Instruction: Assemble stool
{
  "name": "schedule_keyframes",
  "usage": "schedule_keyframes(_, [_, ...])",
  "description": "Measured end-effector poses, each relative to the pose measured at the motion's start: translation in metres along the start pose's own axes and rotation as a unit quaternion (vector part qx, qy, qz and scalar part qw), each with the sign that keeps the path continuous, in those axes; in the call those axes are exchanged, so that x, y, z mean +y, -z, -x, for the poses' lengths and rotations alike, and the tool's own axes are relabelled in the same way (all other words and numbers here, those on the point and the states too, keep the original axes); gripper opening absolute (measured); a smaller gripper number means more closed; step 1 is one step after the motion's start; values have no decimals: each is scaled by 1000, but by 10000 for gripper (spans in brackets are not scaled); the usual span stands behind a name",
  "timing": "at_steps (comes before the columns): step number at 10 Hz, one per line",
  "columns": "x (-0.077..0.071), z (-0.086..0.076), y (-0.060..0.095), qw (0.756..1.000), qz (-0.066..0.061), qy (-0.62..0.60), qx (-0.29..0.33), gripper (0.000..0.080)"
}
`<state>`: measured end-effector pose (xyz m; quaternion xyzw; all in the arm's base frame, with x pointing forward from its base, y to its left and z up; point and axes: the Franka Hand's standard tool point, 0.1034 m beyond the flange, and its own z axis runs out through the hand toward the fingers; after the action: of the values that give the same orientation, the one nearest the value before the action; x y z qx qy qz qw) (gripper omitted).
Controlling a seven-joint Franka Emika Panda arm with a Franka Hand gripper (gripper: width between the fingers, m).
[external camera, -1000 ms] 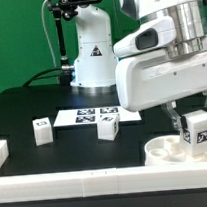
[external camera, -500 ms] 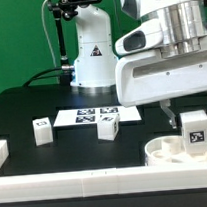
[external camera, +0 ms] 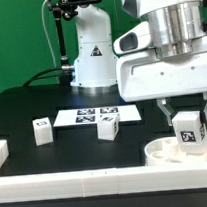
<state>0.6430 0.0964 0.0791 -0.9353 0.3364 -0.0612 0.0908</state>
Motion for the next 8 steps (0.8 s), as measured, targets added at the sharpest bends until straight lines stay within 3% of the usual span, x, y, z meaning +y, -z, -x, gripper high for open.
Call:
schedule_keyframes(3, [1, 3, 0, 995, 6, -100, -5, 340])
schedule_keyframes(5, [2, 2, 0, 986, 0, -167, -12, 340])
schedule_keyframes(8, [3, 3, -1, 954, -6, -299, -23, 340])
